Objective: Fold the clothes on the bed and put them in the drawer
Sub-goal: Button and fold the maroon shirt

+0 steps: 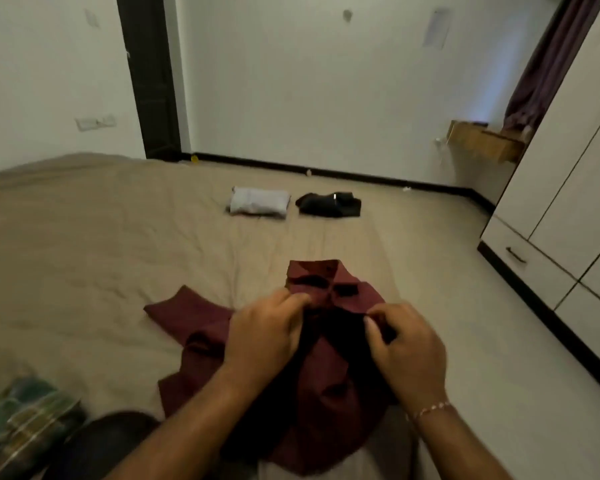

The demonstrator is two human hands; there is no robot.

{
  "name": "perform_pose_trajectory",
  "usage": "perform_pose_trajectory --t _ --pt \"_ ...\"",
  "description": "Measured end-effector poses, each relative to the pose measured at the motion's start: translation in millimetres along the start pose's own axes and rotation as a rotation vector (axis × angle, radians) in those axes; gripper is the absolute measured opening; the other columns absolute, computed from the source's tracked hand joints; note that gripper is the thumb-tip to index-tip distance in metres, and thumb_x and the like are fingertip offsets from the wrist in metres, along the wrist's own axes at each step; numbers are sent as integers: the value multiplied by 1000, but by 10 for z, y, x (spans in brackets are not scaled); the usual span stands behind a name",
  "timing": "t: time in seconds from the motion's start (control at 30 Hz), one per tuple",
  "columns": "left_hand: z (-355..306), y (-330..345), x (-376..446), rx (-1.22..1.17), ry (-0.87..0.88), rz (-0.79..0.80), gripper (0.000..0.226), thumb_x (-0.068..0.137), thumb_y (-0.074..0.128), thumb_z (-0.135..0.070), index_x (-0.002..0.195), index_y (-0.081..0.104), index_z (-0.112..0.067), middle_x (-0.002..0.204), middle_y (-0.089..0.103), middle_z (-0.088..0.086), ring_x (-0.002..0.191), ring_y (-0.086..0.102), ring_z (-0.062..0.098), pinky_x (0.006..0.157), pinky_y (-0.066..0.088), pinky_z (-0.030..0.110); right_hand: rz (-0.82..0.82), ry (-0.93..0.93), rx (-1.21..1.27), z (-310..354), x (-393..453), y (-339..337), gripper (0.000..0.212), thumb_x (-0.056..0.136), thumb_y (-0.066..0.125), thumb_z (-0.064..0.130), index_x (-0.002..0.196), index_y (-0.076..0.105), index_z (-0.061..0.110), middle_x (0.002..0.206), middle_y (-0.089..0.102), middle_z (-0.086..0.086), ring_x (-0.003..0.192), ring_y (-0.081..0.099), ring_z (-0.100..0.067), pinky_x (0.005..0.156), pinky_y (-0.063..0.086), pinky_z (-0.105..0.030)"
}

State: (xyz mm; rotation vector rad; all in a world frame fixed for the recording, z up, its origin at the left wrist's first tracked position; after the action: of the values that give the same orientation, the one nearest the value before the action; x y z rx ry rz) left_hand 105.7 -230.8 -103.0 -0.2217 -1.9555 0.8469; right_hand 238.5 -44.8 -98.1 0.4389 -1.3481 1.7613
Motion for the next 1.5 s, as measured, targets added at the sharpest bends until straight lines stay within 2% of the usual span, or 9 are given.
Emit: perform_pose_trajectory --t 0.07,0.17,0.27,0.33,0.5,0.67,1.13,1.33,1.5 --pt "119 300 -699 -114 -246 175 25 92 65 -31 114 72 -37 102 69 -15 88 70 10 72 59 33 223 247 54 -160 -665 279 14 86 79 30 80 67 33 82 66 18 73 59 -1 65 53 -29" --pt "36 470 -1250 -415 -568 227 16 94 71 -27 107 79 -32 103 72 -17 98 67 0 93 54 27 356 546 239 -187 -1412 445 14 87 78 29 76 69 32 74 69 19 71 64 1 67 53 -27" --pt "-217 393 -1389 -582 -736 192 20 99 65 -18 103 80 -30 102 75 -17 100 67 -4 93 53 20 400 650 395 -8 -1611 384 14 91 75 26 77 71 27 75 69 18 74 65 1 62 44 -13" --pt "-360 317 -1467 -744 -871 157 24 98 67 -11 105 78 -32 95 75 -16 94 68 -5 88 55 19 389 661 488 117 -1609 317 13 92 74 23 79 70 26 78 71 9 76 66 -6 68 49 -20" --pt "-559 131 -1761 -978 -1003 75 24 93 73 -3 105 79 -23 94 79 -7 90 72 3 77 54 13 324 929 868 338 -1906 112 4 94 73 16 93 76 17 92 77 -6 90 72 -22 84 58 -39" --pt "-623 111 -1864 -1059 -1028 101 18 93 74 -9 106 81 -19 103 80 -4 105 74 10 96 55 29 384 1145 1091 423 -1976 92 9 97 69 15 102 75 12 98 75 -13 87 67 -19 76 57 -36" --pt "-594 133 -1821 -1138 -1026 53 14 90 74 0 99 79 -11 95 80 7 95 76 24 87 61 35 319 1025 1124 508 -1891 152 11 96 68 4 106 72 7 102 74 -21 92 70 -28 81 59 -40" --pt "-546 96 -1805 -1073 -980 34 15 90 76 -1 96 78 -15 92 79 5 91 76 21 83 61 32 308 642 821 534 -1798 78 22 91 75 5 96 76 26 96 77 13 94 72 -5 83 57 -20" --pt "-523 116 -1779 -1041 -947 82 17 89 76 0 97 77 -15 92 77 13 91 74 32 83 63 36 250 595 755 525 -1816 89 28 89 77 5 96 76 32 95 77 13 95 73 -4 85 59 -22"
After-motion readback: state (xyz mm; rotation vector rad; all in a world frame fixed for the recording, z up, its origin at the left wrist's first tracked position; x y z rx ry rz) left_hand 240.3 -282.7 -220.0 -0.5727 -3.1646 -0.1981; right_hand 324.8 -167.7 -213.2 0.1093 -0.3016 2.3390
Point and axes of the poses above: each hand's wrist, its own x-axis towards the middle knuckle, its own y-axis out of the palm, z = x × y, the point moved 3 cm from there along x, towards the middle knuckle
